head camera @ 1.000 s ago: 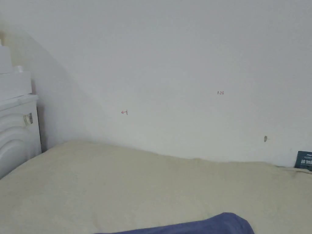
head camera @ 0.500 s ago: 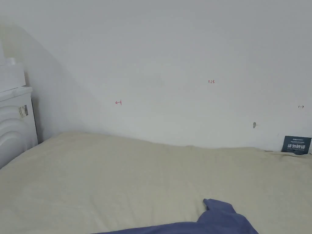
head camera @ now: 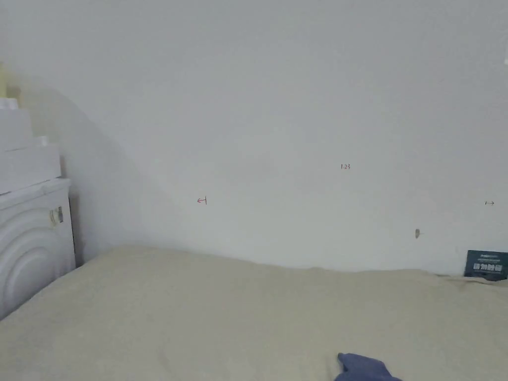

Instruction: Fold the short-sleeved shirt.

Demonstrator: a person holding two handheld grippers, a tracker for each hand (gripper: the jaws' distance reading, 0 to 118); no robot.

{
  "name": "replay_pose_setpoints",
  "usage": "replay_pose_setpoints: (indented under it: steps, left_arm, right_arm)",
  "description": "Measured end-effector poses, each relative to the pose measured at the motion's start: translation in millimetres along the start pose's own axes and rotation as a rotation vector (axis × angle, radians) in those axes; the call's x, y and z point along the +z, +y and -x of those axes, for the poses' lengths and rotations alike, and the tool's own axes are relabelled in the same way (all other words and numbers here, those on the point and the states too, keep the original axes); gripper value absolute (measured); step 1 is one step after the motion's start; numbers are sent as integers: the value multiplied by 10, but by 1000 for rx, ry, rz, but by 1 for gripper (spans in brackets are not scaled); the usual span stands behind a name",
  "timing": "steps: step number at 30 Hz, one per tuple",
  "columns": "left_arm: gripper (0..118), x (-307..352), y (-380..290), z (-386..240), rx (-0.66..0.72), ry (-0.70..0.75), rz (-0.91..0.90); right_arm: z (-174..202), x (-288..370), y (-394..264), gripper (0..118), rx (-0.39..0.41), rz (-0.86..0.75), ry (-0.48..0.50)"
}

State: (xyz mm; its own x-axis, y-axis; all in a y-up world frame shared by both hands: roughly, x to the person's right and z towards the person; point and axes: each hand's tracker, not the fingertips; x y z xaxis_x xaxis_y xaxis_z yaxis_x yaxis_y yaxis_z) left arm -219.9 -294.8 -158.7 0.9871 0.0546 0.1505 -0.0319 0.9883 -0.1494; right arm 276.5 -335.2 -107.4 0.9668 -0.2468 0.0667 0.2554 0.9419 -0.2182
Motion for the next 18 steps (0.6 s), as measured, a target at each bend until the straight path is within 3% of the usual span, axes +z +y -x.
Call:
replay_pose_setpoints:
  steps: [3,7,10,12,13,14,16,18]
  left_arm:
    - [89,198,111,-119,13,-126,-143]
    - [86,321,127,-355,-148,-68,-88]
    - [79,421,-9,-442,-173,-34,-118]
    - [36,469,-66,-476,-159,-17,-103]
    - [19,476,-113,-454,-143,-12,-90]
    - [10,492,-153,-442,-121,4,-73]
    - [1,509,-197,-387,-69,-3,-15]
    - [0,527,-254,-326,-19,13,-8]
  right_arm:
    - [292,44,102,69,50,-68,42]
    - [488,48,71,69,54,-68,80]
    - [614,53,-21,68,68,-67,90]
    - [674,58,-98,55,94,-55,101]
    - [698,67,-131,38,102,-45,111]
    - [737,76,-156,5,99,-43,108]
    - [762,79,-204,0,105,-8,108]
    - [792,72,-274,0,129,11,94]
